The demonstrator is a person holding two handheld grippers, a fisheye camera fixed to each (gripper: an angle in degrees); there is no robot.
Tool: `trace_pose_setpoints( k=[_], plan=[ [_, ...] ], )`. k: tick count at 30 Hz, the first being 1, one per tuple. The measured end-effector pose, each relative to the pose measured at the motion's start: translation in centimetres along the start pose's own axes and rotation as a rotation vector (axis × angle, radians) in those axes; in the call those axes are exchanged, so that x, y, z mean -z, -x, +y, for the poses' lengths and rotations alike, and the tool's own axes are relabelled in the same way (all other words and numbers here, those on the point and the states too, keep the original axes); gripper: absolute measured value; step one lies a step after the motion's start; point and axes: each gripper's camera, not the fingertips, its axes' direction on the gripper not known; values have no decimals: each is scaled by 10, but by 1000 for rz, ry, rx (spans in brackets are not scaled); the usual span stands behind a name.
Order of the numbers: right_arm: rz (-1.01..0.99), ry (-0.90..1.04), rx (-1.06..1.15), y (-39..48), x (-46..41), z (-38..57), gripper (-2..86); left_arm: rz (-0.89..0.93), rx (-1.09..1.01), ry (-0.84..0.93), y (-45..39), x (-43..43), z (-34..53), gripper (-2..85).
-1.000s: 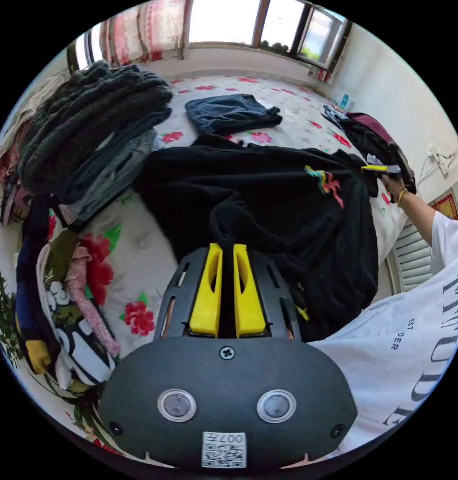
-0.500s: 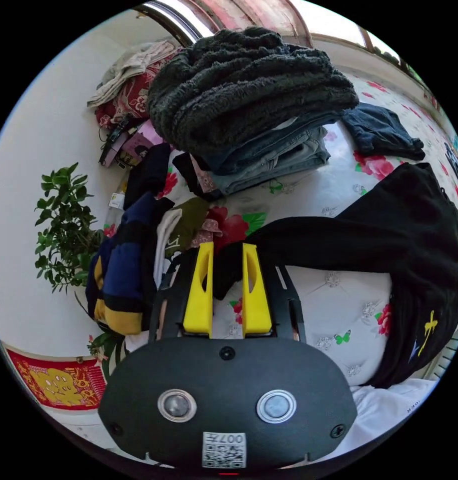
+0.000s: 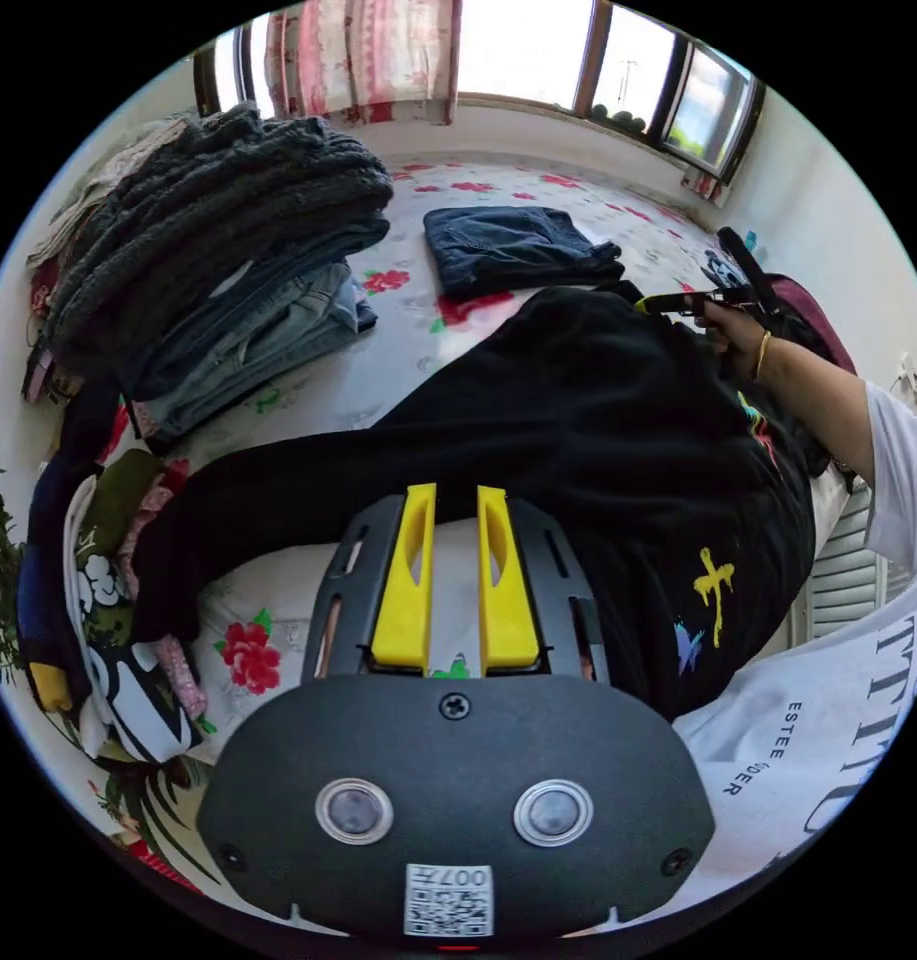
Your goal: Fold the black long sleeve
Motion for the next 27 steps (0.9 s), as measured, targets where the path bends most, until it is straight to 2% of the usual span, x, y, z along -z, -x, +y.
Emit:
trace_pose_setpoints(
  k=[1,4,7,10,14,17,20,27],
  plan=[
    [18,-53,119,26,15,25,17,32,-35,18,-7,-9,1,68],
    [-81,3,315,84,42,105,8,57,-78,2,-15,-20,8,60],
    [-171,164,357,121,47,188,15,106,-91,22,-13,-33,13,59],
    [-138,221,405,134,75,222,34,135,-100,44,-11,-43,14,59],
    [-148,80,334,104,131,201,56,136,-128,38,-14,-43,13,57],
    [-160,-78,156,54,149,174,69,123,-148,37,-18,-42,12,56],
    [-171,-3,26,19,118,144,83,101,-124,15,-12,-34,11,56],
    [-267,7,153,84,53,87,92,-39,179,-61,81,0,-3,64]
  ],
)
